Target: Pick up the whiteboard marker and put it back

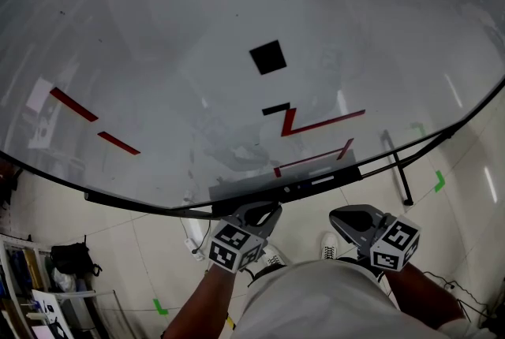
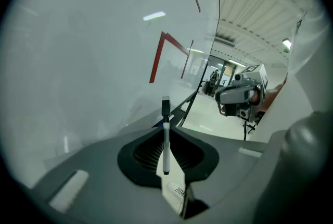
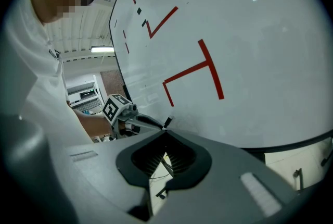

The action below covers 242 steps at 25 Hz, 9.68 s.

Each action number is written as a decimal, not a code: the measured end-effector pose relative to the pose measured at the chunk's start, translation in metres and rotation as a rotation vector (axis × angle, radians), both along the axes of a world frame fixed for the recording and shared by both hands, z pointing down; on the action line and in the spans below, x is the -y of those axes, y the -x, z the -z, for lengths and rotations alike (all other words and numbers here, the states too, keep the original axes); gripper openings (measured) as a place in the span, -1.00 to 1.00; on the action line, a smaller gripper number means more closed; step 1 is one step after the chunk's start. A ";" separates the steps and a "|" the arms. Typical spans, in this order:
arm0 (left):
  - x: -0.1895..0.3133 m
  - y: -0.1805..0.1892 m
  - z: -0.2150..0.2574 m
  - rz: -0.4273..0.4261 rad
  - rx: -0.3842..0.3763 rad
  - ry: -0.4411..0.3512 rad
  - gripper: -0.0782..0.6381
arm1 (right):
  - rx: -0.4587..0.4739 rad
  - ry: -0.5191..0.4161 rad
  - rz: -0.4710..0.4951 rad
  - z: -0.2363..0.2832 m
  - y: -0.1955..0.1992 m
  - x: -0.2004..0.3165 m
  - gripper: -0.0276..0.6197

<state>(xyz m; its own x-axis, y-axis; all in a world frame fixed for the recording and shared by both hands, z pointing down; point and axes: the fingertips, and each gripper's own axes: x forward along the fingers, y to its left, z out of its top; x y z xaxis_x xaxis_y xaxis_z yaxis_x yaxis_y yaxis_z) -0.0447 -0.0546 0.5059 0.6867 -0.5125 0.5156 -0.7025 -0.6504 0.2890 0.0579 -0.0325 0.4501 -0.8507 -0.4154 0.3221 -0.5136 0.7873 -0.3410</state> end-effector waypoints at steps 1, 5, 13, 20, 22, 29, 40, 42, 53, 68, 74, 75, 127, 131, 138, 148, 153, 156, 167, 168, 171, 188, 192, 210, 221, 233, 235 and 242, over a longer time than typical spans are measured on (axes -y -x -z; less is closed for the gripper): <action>0.000 0.000 0.001 0.003 -0.018 -0.004 -0.63 | 0.000 0.000 0.000 0.000 0.000 0.000 -0.91; -0.003 -0.003 0.007 0.010 -0.082 -0.001 -0.63 | 0.002 0.000 -0.001 -0.001 0.001 0.000 -0.91; -0.006 -0.009 0.025 0.019 -0.261 0.026 -0.63 | 0.005 -0.002 -0.011 0.002 -0.003 0.003 -0.91; -0.006 -0.014 0.051 0.019 -0.440 0.014 -0.63 | 0.007 0.000 -0.010 0.003 -0.004 0.004 -0.91; -0.007 -0.014 0.059 0.016 -0.484 0.003 -0.63 | 0.007 -0.001 -0.010 0.004 -0.004 0.005 -0.91; -0.018 -0.018 0.096 -0.048 -0.607 -0.054 -0.63 | 0.006 -0.004 0.000 0.004 -0.001 0.007 -0.91; -0.029 -0.013 0.132 -0.118 -0.657 -0.203 -0.63 | 0.001 0.001 0.014 0.002 0.004 0.006 -0.91; -0.029 -0.013 0.135 -0.124 -0.641 -0.230 -0.63 | 0.000 0.001 0.014 0.002 0.004 0.006 -0.91; -0.022 -0.010 0.122 -0.091 -0.590 -0.225 -0.63 | 0.002 -0.011 0.002 0.006 0.002 0.009 -0.91; -0.017 -0.006 0.117 -0.076 -0.548 -0.247 -0.63 | 0.004 -0.005 0.002 0.004 0.002 0.012 -0.91; -0.016 -0.009 0.113 -0.102 -0.450 -0.287 -0.63 | 0.001 0.002 0.000 0.003 0.002 0.013 -0.91; -0.015 -0.009 0.112 -0.105 -0.426 -0.294 -0.63 | 0.001 0.002 -0.002 0.002 0.002 0.014 -0.91; 0.002 0.010 0.009 -0.374 0.749 -0.367 -0.63 | 0.006 -0.001 -0.026 0.004 -0.006 0.014 -0.91; 0.002 0.011 0.000 -0.409 0.819 -0.345 -0.63 | 0.011 -0.003 -0.023 0.005 -0.005 0.013 -0.91; 0.003 0.011 -0.022 -0.433 0.877 -0.245 -0.63 | 0.015 -0.001 -0.022 0.004 -0.005 0.014 -0.91; 0.006 0.013 -0.055 -0.463 0.992 -0.162 -0.63 | 0.017 0.006 -0.029 0.001 -0.008 0.013 -0.91; 0.011 0.017 -0.068 -0.460 1.038 -0.158 -0.63 | 0.019 0.009 -0.041 0.000 -0.011 0.012 -0.91; 0.012 0.015 -0.074 -0.466 1.048 -0.156 -0.63 | 0.020 0.010 -0.044 -0.001 -0.012 0.011 -0.91; 0.020 0.017 -0.085 -0.458 1.064 -0.160 -0.63 | 0.009 0.012 -0.065 -0.002 -0.021 0.012 -0.91; 0.021 0.017 -0.087 -0.459 1.064 -0.159 -0.63 | 0.008 0.011 -0.065 -0.002 -0.021 0.012 -0.91; 0.022 0.018 -0.090 -0.462 1.070 -0.158 -0.63 | 0.007 0.011 -0.063 -0.002 -0.020 0.012 -0.91; 0.028 0.017 -0.087 -0.432 1.059 -0.210 -0.54 | 0.008 0.018 -0.074 -0.004 -0.025 0.012 -0.91; 0.024 0.017 -0.083 -0.417 1.048 -0.218 -0.55 | 0.011 0.020 -0.066 -0.004 -0.022 0.012 -0.91; 0.012 0.009 -0.035 -0.192 0.677 -0.197 -0.74 | 0.004 0.008 -0.013 0.000 -0.007 0.009 -0.91; 0.004 0.000 -0.011 -0.109 0.384 -0.170 -0.73 | 0.000 0.003 0.014 0.002 0.002 0.012 -0.91; 0.001 -0.023 0.043 -0.073 -0.040 -0.208 -0.74 | 0.013 0.015 0.004 -0.002 0.000 0.013 -0.91; -0.002 -0.026 0.050 -0.079 -0.089 -0.203 -0.74 | 0.013 0.014 0.001 -0.001 -0.001 0.014 -0.91; -0.012 -0.025 0.076 -0.061 -0.279 -0.189 -0.74 | 0.027 0.015 0.009 0.000 0.004 0.014 -0.91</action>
<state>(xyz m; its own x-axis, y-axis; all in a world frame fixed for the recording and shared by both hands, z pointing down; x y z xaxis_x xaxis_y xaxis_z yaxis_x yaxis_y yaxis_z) -0.0193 -0.0431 0.4300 0.8202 -0.5346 0.2035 -0.5714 -0.7494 0.3345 0.0534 -0.0461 0.4498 -0.8627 -0.4032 0.3054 -0.4972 0.7865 -0.3663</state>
